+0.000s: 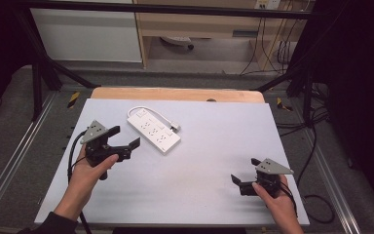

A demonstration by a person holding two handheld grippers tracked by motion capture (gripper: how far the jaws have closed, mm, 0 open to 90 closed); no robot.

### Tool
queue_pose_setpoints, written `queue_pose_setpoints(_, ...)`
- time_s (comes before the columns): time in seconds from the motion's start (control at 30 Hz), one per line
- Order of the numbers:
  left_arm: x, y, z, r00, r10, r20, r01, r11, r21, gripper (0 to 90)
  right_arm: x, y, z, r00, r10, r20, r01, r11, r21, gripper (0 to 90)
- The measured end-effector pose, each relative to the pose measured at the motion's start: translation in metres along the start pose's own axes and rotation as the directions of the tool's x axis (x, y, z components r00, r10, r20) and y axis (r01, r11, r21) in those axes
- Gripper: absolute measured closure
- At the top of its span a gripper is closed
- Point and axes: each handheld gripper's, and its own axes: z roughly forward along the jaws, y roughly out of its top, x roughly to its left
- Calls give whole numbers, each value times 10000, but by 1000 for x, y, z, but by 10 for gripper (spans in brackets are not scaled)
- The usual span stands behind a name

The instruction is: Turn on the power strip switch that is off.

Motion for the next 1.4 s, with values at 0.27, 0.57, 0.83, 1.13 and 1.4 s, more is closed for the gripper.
queue_pose_setpoints(0.27, 3, 5, 11, 9999, 86, -145, -85, 10000, 49, 91, 0, 0, 0, 10000, 16, -32, -16, 10000, -22, 23)
queue_pose_setpoints(0.57, 3, 10, 24, 9992, 181, -344, -178, 9998, 99, 91, 2, 1, 1, 10000, -35, -77, 35, 10000, -28, 24)
queue_pose_setpoints(0.83, 2, 13, 37, 9989, 227, -399, -220, 9996, 177, 91, 2, 2, 0, 9999, -38, -138, 38, 10000, -47, 24)
queue_pose_setpoints(1.13, 3, 20, 47, 9983, 280, -506, -271, 9995, 185, 94, 2, 2, -1, 9999, -45, -147, 44, 9999, -104, 24)
queue_pose_setpoints(1.4, 3, 26, 56, 9979, 329, -553, -320, 9993, 180, 96, 3, 3, -1, 9998, -44, -185, 41, 9999, -143, 24)
